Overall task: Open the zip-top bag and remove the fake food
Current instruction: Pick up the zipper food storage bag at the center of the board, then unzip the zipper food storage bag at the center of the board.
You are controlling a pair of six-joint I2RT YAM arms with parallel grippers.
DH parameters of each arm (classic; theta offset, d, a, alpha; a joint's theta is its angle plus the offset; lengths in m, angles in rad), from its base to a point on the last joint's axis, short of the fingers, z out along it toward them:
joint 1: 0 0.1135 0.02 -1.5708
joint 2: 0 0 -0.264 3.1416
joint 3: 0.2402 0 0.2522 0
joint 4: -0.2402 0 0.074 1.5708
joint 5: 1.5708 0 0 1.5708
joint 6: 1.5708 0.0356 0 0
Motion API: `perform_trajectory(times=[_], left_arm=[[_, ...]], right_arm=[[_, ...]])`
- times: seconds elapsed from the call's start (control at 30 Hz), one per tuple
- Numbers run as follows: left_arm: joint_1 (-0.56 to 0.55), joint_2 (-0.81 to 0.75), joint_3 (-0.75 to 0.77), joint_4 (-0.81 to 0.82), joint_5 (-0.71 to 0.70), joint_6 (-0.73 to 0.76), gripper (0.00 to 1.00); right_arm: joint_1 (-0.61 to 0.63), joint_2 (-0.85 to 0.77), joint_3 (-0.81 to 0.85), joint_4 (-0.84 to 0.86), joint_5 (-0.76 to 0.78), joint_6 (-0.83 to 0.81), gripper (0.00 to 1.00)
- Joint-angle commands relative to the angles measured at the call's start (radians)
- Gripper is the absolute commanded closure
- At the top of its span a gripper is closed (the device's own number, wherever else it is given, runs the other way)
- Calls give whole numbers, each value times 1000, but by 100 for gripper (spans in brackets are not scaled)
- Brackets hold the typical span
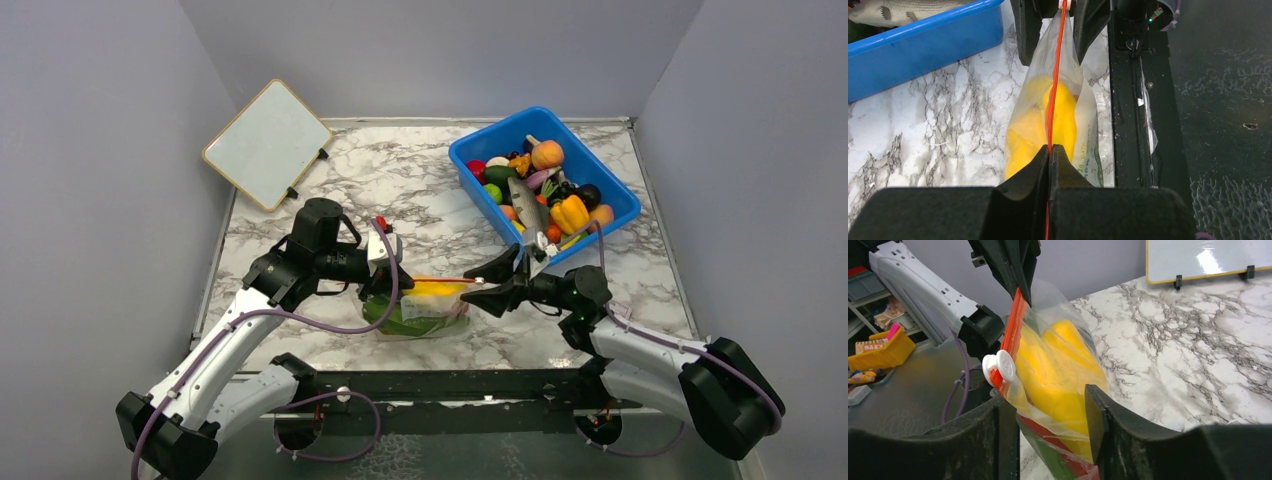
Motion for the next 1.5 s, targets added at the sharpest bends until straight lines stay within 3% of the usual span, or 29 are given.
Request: perform_trajectory(times=[0.0,0.23,0.33,0.37,0.57,0.73,0.97,1.17,1.47], left_arm=[[-4,-9,27,38,35,0,100],[-4,-9,18,40,26,-7,100],[-4,-8,27,40,10,-1,100],[-4,-6,30,42,7,0,96],[-5,27,43,162,75,-86,50],[-46,78,36,389,91,-221,38],[-226,228,118,443,-34,-183,38],[-312,313,164,454,-103,-149,39],[-348,349,173,454,-148,-157,56]], right_arm=[[13,19,25,74,-25,10,51],[15,-14,5,87,-18,-5,76],[15,-43,-12,68,6,-24,96],[15,-53,-16,59,15,-32,99],[15,-85,-13,5,25,-29,99],[14,-86,-17,0,22,-16,99],[15,-102,-18,-33,28,-21,99],[15,-121,-15,-72,31,-33,99],[15,-137,-21,-85,35,-38,99]])
